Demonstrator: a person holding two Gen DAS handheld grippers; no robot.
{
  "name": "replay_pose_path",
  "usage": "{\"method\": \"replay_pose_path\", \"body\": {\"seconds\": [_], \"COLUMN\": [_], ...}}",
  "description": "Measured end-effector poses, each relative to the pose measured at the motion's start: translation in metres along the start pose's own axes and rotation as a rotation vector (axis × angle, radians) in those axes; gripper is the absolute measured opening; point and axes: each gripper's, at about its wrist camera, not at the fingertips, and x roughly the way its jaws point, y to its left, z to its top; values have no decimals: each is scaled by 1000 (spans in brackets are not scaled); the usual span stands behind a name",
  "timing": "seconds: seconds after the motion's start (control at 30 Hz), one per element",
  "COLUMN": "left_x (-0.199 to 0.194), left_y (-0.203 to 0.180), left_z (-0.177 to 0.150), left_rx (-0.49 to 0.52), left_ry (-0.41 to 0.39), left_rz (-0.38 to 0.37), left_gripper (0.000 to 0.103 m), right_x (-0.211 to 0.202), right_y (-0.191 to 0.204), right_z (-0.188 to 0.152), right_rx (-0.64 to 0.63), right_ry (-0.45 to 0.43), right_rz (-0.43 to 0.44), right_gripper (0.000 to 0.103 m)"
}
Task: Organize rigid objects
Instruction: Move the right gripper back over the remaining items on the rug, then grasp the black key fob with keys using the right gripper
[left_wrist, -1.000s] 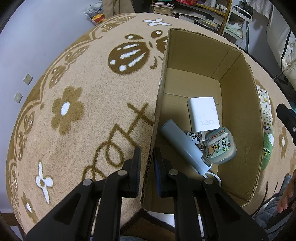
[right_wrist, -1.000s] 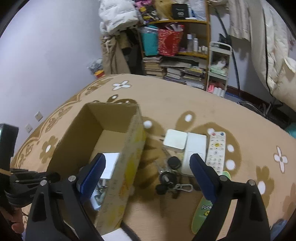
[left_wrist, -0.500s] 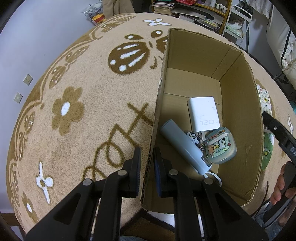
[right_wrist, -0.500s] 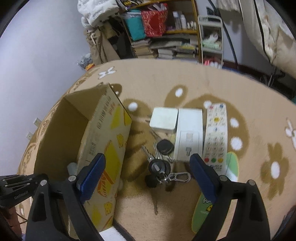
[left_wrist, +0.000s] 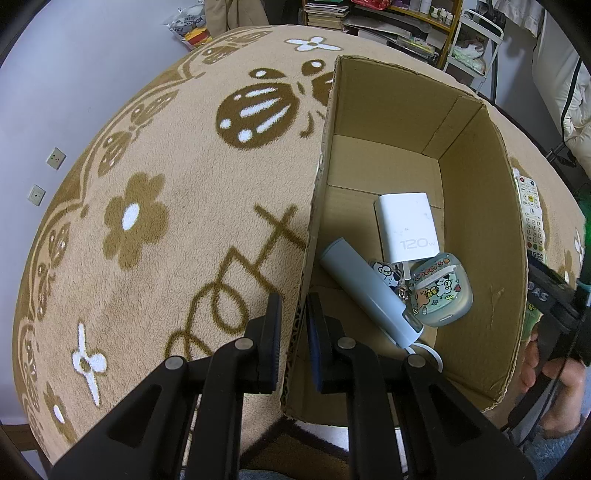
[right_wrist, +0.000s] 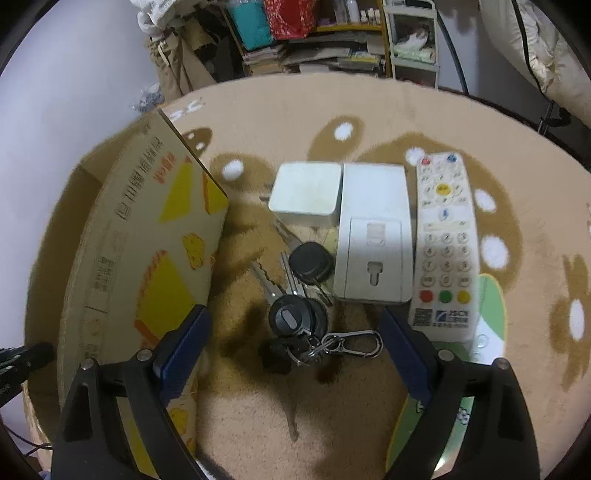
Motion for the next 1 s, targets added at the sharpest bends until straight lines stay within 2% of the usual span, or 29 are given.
{"method": "replay_pose_path", "body": {"seconds": [0.03, 0.07, 0.2, 0.33, 0.43, 0.6, 0.63, 0.67, 0.87, 1.0], "left_x": [0, 0, 0, 1, 1, 1, 1, 1, 1, 1], "left_y": [0, 0, 1, 1, 1, 1, 1, 1, 1, 1], "left_z": [0, 0, 0, 0, -1, 0, 0, 0, 0, 0], "left_rx": [-1, -2, -1, 3, 3, -1, -1, 0, -2, -4], "left_ry": [0, 1, 2, 1, 1, 2, 2, 1, 2, 2], "left_rz": [0, -1, -2, 1, 1, 0, -1, 0, -2, -3], "left_gripper": [13, 13, 13, 13, 14, 14, 14, 14, 14, 14], "right_x": [5, 7, 16, 21, 23, 18, 16, 13, 8, 3], "right_y": [-1, -1, 0, 13, 22, 23, 22, 20, 24, 28], "right_z": [-1, -2, -4, -13, -19, -19, -19, -18, -13, -11], "right_rx": [3, -3, -24, -143, -165, -164, -157, -147, -152, -136], "right_ry": [13, 9, 16, 21, 6, 3, 2, 8, 24, 43], "right_rz": [-1, -11, -15, -80, -142, -164, -158, -158, -166, -128], "right_gripper": [83, 81, 81, 82, 79, 51, 35, 31, 31, 31]}}
